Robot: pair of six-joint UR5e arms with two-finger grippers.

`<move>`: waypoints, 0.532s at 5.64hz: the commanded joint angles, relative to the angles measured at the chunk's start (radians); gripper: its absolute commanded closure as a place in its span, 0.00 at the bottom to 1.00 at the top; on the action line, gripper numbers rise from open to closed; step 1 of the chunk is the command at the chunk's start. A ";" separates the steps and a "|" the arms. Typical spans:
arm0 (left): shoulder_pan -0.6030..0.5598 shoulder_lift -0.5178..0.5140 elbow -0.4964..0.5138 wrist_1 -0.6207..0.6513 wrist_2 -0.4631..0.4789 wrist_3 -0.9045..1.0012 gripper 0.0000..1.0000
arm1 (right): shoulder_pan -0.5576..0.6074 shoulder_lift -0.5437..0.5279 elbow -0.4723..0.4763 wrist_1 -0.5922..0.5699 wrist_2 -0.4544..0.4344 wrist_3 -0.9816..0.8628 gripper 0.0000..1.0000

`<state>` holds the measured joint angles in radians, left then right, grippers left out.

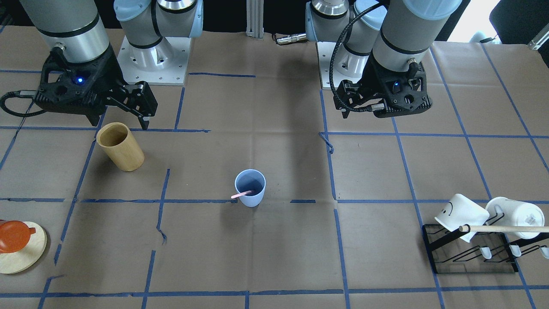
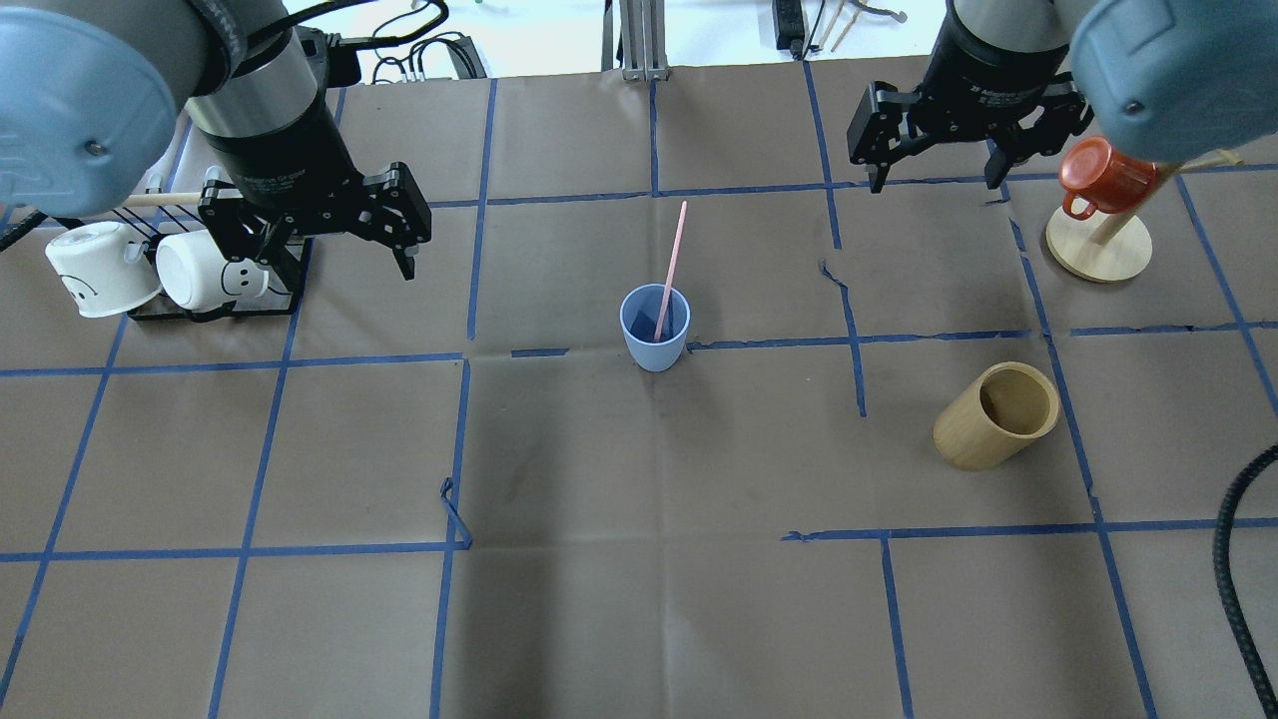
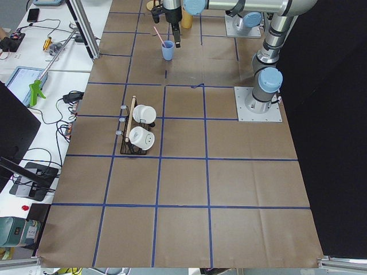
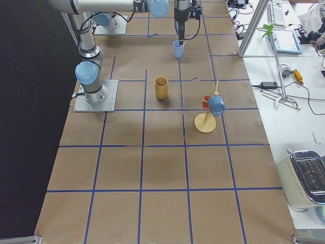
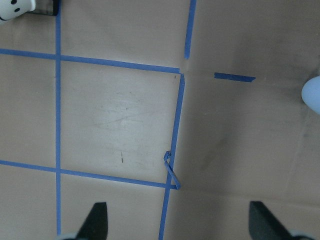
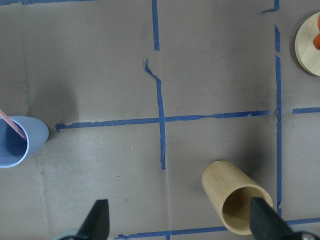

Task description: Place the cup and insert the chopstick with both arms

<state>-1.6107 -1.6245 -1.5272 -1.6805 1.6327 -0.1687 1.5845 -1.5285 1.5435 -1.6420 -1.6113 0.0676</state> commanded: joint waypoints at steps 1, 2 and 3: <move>0.000 -0.005 -0.001 0.001 -0.001 0.000 0.01 | 0.002 -0.002 -0.003 0.013 0.001 0.000 0.00; 0.000 -0.005 -0.001 0.002 -0.001 0.000 0.01 | 0.003 -0.002 -0.006 0.013 0.002 0.000 0.00; 0.000 -0.008 -0.004 0.002 -0.001 -0.002 0.01 | 0.003 -0.004 -0.008 0.013 0.007 0.000 0.00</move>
<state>-1.6107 -1.6302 -1.5292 -1.6786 1.6322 -0.1693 1.5870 -1.5314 1.5374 -1.6293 -1.6078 0.0675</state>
